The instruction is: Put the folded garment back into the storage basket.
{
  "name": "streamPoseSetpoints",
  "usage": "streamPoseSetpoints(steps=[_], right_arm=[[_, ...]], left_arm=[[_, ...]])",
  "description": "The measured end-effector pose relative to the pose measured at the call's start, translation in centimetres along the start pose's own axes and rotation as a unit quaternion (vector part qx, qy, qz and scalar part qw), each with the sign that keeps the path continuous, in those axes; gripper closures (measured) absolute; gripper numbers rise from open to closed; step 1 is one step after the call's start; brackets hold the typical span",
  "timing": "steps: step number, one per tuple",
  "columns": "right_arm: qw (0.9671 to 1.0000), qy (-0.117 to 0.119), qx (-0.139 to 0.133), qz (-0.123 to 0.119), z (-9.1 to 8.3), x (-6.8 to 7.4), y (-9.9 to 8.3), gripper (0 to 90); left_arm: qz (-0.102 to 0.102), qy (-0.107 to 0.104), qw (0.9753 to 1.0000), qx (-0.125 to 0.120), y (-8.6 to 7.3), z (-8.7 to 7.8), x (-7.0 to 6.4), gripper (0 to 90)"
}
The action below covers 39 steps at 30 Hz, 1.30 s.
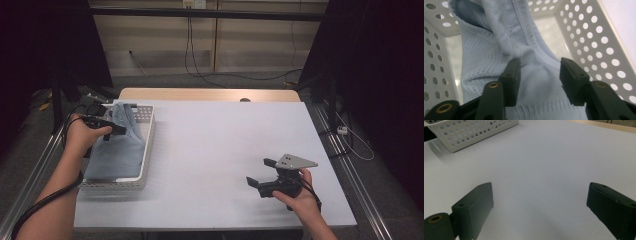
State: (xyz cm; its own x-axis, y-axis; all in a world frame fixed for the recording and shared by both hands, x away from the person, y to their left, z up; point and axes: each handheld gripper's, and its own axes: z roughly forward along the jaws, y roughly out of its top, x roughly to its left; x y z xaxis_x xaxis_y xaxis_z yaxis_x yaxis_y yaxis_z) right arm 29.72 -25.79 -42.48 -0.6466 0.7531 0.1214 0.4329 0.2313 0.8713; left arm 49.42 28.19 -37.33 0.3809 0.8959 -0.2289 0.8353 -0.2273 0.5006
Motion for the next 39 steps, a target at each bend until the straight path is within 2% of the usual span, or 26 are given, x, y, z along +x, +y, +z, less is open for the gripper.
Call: streamPoseSetpoints(steps=[22,30,35,39], right_arm=[[1.0000,-0.001,0.001,0.002,-0.2,-0.1,-0.2,7.0],[1.0000,-0.002,0.002,0.002,-0.2,-0.3,-0.3,7.1],[1.0000,-0.003,-0.002,0.006,-0.4,-0.4,-0.2,7.1],[1.0000,-0.003,-0.001,0.008,-0.4,-0.5,-0.3,7.1]], left_arm=[[0.014,-0.026,0.9996,0.005,0.7,-0.4,-2.1,34.3],[0.035,-0.049,0.9981,0.008,1.2,-0.3,-3.8,29.9],[0.045,-0.056,0.9974,0.009,1.4,-0.2,-4.6,28.5],[0.059,-0.065,0.9960,0.014,1.7,-0.2,-5.8,27.1]])
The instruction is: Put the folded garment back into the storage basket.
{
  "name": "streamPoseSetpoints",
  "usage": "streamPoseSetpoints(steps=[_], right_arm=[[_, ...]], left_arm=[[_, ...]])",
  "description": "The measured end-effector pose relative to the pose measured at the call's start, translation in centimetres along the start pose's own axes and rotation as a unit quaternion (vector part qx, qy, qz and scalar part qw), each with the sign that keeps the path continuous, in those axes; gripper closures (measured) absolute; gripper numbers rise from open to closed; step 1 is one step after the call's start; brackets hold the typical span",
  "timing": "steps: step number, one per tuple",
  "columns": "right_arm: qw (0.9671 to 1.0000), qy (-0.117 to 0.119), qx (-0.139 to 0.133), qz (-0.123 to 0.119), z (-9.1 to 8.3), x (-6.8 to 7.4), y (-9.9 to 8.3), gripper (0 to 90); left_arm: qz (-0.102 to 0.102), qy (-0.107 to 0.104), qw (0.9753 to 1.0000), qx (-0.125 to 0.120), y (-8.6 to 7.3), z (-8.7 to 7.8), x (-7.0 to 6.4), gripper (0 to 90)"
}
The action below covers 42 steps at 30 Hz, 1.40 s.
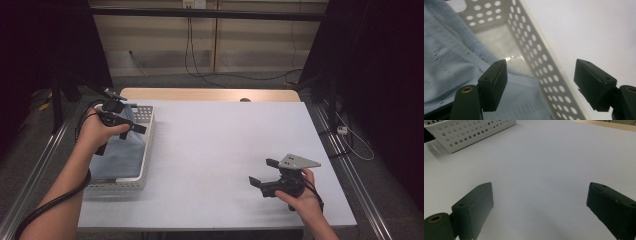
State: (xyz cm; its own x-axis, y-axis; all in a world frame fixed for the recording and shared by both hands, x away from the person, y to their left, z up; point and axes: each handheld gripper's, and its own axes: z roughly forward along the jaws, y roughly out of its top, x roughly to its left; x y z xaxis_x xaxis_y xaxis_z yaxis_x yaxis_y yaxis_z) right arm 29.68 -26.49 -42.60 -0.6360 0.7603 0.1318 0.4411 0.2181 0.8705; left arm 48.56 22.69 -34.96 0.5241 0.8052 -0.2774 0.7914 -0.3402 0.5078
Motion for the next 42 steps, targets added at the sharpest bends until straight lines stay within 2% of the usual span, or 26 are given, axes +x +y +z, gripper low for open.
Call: streamPoseSetpoints(steps=[12,19,21,24,36,37,40,42], right_arm=[[1.0000,0.002,0.005,0.000,0.0,0.0,-0.1,7.1],[1.0000,0.005,0.007,0.004,0.1,-0.2,-0.2,7.1],[1.0000,0.005,0.006,0.003,0.1,-0.2,-0.2,7.1],[1.0000,0.006,0.007,0.003,0.1,-0.2,-0.2,7.1],[0.9999,0.009,0.011,0.001,0.2,-0.1,-0.3,7.0],[0.9999,0.009,0.011,0.001,0.2,-0.1,-0.3,7.1],[0.9999,0.009,0.011,0.002,0.1,-0.1,-0.3,7.1],[0.9999,0.009,0.011,0.002,0.1,-0.1,-0.3,7.1]], left_arm=[[0.033,-0.017,0.9993,0.008,0.6,0.5,-2.2,24.6],[0.048,-0.025,0.9985,0.003,0.9,0.5,-3.5,23.8],[0.058,-0.030,0.9979,0.003,1.0,0.6,-4.0,23.0],[0.059,-0.033,0.9977,0.001,1.1,0.6,-4.4,22.7],[0.089,-0.049,0.9948,0.002,0.9,1.1,-6.4,21.4],[0.097,-0.050,0.9940,0.005,0.9,1.2,-6.6,21.2],[0.094,-0.054,0.9941,0.003,0.8,1.4,-7.0,20.7],[0.099,-0.056,0.9935,0.004,0.7,1.6,-7.2,20.1]])
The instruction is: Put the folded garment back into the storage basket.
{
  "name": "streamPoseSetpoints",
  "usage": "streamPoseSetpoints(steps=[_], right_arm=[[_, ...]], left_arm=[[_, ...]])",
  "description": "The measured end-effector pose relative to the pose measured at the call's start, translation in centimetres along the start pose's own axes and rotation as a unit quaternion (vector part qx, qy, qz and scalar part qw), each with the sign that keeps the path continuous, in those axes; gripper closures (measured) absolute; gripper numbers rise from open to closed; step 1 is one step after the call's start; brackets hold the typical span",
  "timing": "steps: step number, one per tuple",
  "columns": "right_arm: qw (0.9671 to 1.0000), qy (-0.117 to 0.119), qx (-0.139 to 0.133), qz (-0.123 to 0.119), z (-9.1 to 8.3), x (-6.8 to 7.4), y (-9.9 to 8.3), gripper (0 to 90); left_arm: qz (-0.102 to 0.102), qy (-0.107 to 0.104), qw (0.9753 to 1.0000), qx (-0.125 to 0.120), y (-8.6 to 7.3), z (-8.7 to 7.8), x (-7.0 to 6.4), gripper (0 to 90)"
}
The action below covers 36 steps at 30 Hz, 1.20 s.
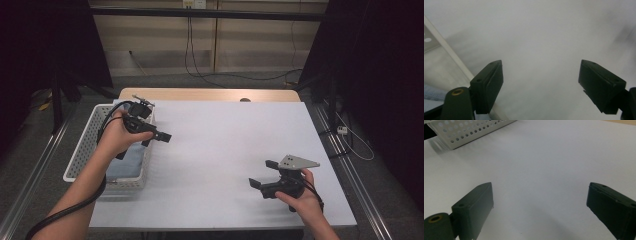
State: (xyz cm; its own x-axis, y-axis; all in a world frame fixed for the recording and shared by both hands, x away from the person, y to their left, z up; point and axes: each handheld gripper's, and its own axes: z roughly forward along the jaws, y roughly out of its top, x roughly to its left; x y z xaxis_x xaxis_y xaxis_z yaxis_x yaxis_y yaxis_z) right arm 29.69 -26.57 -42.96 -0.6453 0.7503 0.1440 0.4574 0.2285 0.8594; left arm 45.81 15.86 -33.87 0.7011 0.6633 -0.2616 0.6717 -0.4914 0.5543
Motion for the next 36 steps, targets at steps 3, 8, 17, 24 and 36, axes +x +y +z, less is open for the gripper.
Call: streamPoseSetpoints(steps=[3,8,17,24,36], right_arm=[[1.0000,0.000,0.000,0.000,0.0,0.0,0.0,7.0],[1.0000,-0.001,0.001,0.001,0.0,0.0,-0.1,7.1],[1.0000,0.002,0.004,0.003,0.0,0.1,-0.1,7.1],[1.0000,0.001,0.009,0.001,0.0,0.1,-0.1,7.1],[0.9999,-0.004,0.014,0.003,-0.5,-0.4,-0.5,7.1]], left_arm=[[0.008,-0.005,1.0000,-0.001,-0.1,0.4,-0.5,19.2],[0.015,-0.016,0.9997,-0.007,-0.2,0.9,-1.2,18.2],[0.025,-0.029,0.9991,-0.017,-0.7,1.3,-2.3,17.4],[0.036,-0.036,0.9984,-0.025,-1.3,1.5,-2.9,16.8],[0.050,-0.049,0.9971,-0.030,-2.3,2.2,-4.2,15.6]])
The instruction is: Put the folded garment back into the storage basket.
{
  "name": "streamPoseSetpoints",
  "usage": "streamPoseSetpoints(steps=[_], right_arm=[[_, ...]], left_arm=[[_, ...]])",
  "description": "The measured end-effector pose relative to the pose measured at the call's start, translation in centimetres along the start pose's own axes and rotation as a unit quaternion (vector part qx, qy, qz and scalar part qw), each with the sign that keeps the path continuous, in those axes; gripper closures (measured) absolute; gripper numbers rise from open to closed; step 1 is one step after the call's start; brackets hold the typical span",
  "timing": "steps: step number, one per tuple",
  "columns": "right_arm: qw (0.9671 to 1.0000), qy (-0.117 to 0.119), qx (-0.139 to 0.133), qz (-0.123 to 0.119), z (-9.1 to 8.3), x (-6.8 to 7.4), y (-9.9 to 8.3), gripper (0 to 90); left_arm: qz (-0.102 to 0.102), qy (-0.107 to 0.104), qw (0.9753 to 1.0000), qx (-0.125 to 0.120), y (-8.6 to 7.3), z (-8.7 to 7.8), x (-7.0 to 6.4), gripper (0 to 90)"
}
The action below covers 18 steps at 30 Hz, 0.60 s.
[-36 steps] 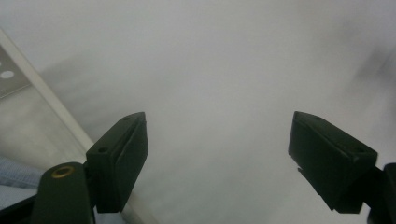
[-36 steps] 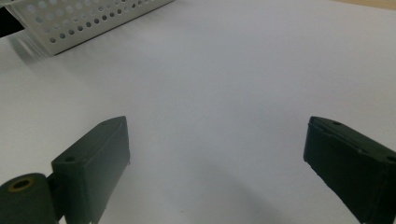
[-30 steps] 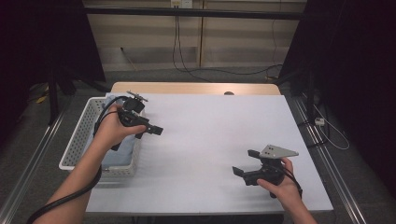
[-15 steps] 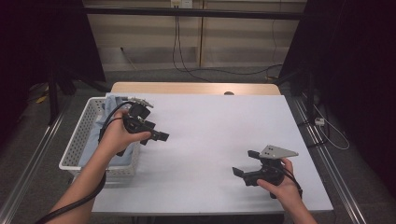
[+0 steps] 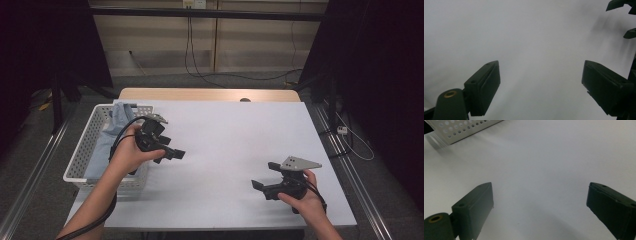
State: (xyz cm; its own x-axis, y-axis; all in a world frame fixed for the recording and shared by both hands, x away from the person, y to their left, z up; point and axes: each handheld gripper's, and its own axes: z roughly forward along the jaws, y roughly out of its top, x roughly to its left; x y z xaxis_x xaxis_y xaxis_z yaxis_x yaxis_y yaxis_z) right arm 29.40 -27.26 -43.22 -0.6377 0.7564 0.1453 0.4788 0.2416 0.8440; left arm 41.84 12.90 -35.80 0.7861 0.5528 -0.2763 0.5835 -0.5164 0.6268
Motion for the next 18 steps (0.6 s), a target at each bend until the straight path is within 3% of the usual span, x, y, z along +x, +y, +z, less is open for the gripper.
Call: streamPoseSetpoints(steps=[18], right_arm=[[1.0000,0.000,0.009,-0.002,-0.4,0.0,-0.5,7.1]], left_arm=[[0.027,-0.024,0.9993,0.003,-1.6,0.9,-1.1,11.5]])
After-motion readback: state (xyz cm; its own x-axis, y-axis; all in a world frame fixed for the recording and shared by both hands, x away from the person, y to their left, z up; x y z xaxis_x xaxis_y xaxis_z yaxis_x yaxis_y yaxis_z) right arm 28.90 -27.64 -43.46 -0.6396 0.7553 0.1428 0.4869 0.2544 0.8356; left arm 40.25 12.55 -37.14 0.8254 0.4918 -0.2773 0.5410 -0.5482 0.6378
